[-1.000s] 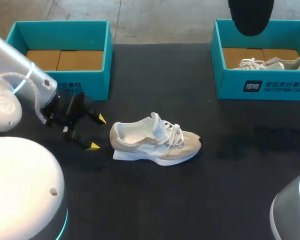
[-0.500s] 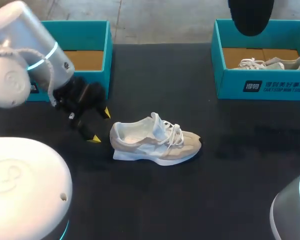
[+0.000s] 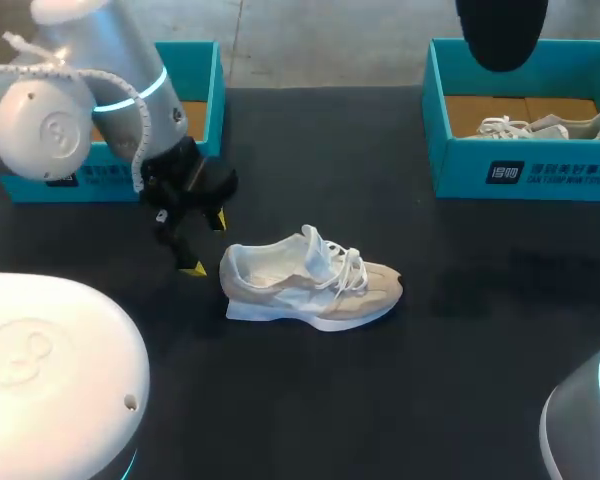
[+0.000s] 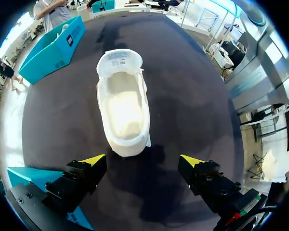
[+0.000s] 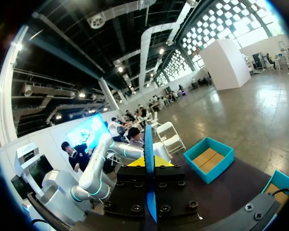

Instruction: Take the shoe out of the shoebox, open the shoe tongue, remove and reinsert the insole, then place the shoe into the shoebox

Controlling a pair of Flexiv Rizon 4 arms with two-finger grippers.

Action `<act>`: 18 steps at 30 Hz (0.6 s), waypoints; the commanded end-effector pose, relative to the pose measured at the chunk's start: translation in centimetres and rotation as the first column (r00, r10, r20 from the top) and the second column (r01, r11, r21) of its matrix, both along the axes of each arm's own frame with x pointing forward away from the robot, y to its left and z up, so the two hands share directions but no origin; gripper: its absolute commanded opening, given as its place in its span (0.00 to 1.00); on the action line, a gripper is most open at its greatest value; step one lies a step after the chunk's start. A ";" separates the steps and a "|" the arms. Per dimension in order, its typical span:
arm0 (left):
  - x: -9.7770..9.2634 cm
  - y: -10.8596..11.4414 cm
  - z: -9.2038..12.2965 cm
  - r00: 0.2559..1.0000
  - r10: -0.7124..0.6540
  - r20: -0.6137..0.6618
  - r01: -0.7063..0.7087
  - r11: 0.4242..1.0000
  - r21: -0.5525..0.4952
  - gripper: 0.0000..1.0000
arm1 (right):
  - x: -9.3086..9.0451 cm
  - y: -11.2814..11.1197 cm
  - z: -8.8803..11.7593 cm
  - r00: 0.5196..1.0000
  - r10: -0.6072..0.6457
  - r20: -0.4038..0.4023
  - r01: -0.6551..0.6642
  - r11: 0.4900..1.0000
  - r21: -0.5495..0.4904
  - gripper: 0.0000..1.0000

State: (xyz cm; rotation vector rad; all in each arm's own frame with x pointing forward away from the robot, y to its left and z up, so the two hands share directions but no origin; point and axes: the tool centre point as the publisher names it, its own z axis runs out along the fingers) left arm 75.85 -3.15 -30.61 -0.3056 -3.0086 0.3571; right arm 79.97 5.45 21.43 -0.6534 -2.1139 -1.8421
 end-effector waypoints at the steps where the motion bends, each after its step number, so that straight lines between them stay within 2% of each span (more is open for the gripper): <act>1: 0.0 -0.2 0.0 1.000 0.004 0.007 -0.004 1.000 0.027 1.00 | 0.1 0.1 0.0 1.000 0.000 -0.001 0.000 1.000 -0.003 0.00; 8: 0.5 -0.7 0.5 1.000 0.020 0.023 -0.021 0.999 0.030 1.00 | 0.1 0.1 0.0 1.000 0.000 -0.001 0.000 1.000 -0.003 0.00; 18: 2.6 -3.5 1.2 0.999 -0.010 0.047 0.009 1.000 0.016 1.00 | 0.1 0.1 0.0 1.000 0.000 -0.001 0.000 1.000 -0.003 0.00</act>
